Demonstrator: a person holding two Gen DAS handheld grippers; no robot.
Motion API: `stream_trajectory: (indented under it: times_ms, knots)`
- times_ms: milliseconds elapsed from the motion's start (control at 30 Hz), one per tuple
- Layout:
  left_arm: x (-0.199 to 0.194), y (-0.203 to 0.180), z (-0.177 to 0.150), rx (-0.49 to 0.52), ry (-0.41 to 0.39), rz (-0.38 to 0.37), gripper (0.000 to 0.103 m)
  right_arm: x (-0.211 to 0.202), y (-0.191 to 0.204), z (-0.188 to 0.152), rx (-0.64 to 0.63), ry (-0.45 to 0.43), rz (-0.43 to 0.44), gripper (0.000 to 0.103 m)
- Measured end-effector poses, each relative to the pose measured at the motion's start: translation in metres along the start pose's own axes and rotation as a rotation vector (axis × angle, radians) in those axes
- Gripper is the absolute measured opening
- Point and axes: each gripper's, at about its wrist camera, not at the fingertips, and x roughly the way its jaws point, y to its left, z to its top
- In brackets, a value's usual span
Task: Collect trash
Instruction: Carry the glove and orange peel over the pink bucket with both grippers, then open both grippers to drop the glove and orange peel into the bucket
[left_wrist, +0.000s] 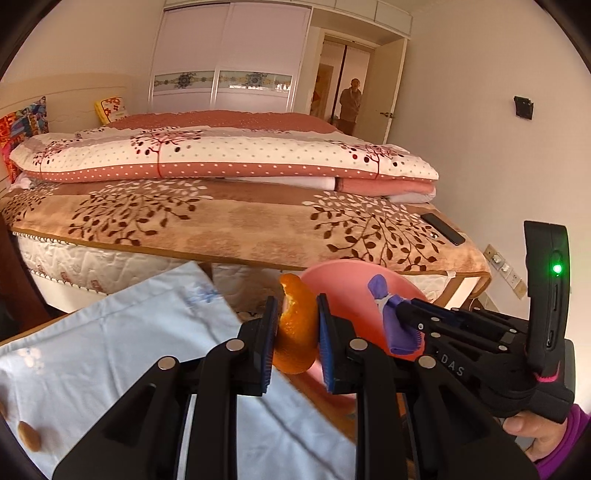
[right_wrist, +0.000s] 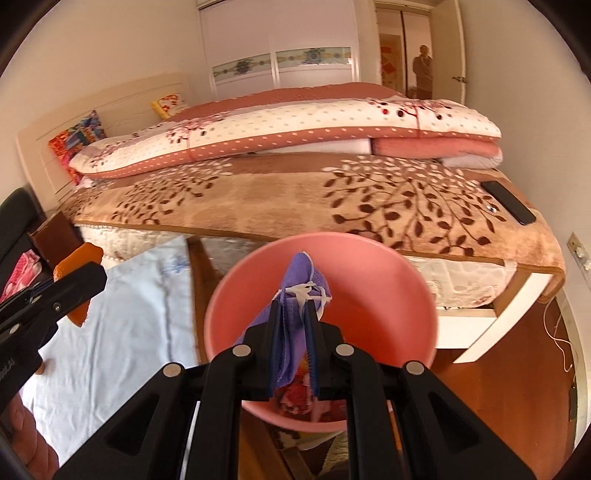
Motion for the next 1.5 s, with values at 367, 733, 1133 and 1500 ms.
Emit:
stream_trajectory:
  times_ms: [367,733,1133,1500]
  knots:
    - [0.05,-0.041,-0.008,0.023,0.068,-0.006,0.021,0.023,-0.038,-0.004,0.04,0.038,-0.036,0.012]
    - [0.079,-0.05,-0.021,0.008,0.123,-0.069,0.021,0.04,-0.055,-0.009,0.049,0.072,-0.032,0.012]
    - [0.069,-0.037,-0.013,-0.046,0.099,-0.067,0.021,0.043,-0.057,-0.012,0.039,0.076,-0.017,0.012]
    - [0.073,-0.057,-0.008,0.002,0.07,-0.005,0.034,0.037,-0.055,-0.008,0.031,0.054,-0.024,0.013]
